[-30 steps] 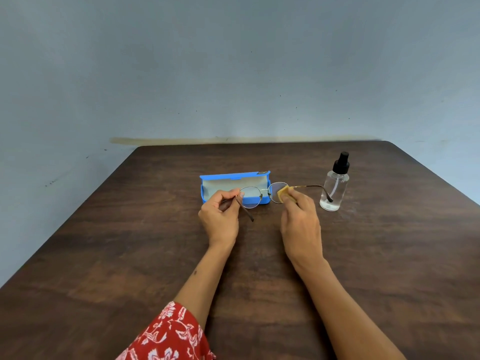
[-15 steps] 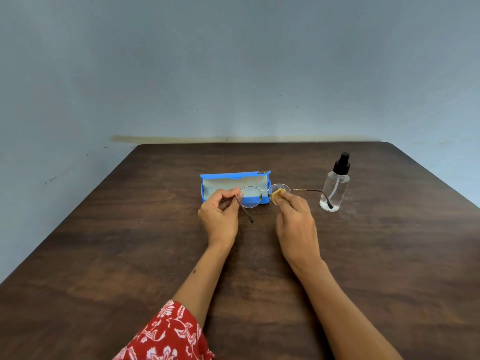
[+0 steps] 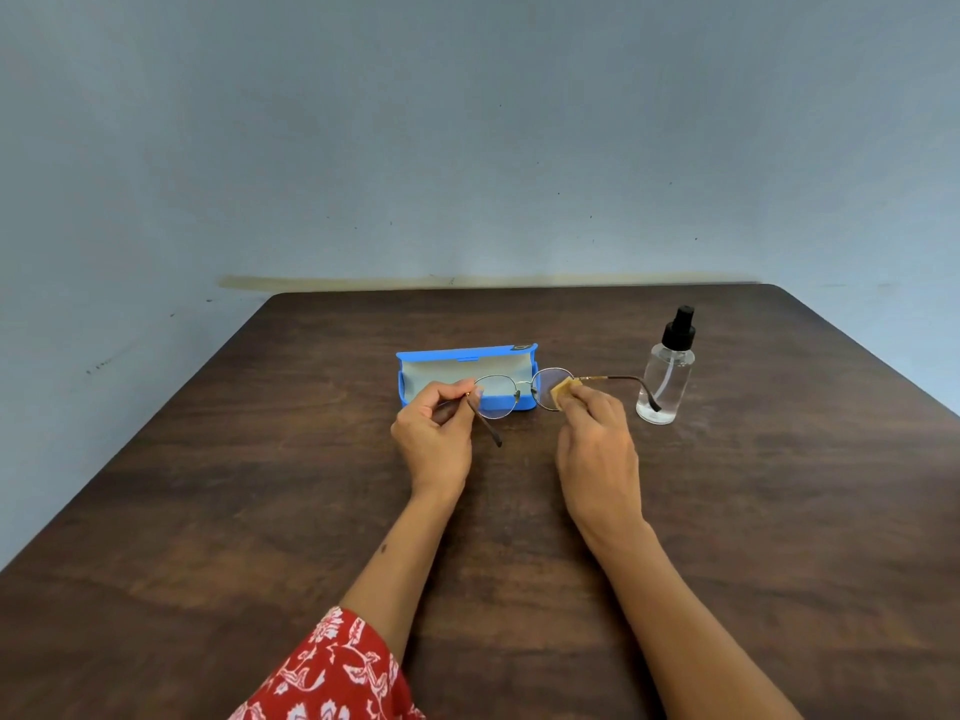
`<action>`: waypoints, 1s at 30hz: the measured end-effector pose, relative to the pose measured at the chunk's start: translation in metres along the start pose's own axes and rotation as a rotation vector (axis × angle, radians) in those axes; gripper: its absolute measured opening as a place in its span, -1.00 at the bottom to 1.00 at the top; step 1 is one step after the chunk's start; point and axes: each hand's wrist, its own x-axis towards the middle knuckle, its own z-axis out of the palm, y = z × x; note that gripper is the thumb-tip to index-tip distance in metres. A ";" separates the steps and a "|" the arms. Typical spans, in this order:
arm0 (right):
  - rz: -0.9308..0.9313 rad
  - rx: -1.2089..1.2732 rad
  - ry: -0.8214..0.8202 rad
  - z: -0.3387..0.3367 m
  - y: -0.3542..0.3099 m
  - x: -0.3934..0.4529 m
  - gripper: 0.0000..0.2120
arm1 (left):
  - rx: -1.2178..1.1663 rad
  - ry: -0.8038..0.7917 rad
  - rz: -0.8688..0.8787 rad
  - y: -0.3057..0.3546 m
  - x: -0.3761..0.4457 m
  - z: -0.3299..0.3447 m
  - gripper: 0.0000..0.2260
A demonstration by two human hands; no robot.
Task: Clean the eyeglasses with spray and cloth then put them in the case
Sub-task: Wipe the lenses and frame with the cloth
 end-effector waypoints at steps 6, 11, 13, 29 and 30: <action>-0.026 0.009 -0.025 0.002 -0.002 -0.003 -0.63 | 0.009 -0.007 0.018 -0.002 0.000 0.001 -0.92; 0.004 -0.001 0.001 0.002 -0.003 0.000 -0.62 | -0.002 -0.009 0.003 -0.004 0.000 0.002 -0.91; -0.044 0.009 -0.022 0.005 -0.008 -0.002 -0.63 | -0.001 -0.009 0.003 -0.004 -0.001 0.001 -0.91; 0.069 0.026 -0.013 0.003 -0.002 0.000 -0.63 | -0.018 -0.003 -0.006 -0.007 0.004 -0.001 -0.87; 0.074 0.017 -0.010 0.002 -0.001 0.000 -0.63 | -0.017 -0.002 -0.006 -0.008 0.003 -0.001 -0.85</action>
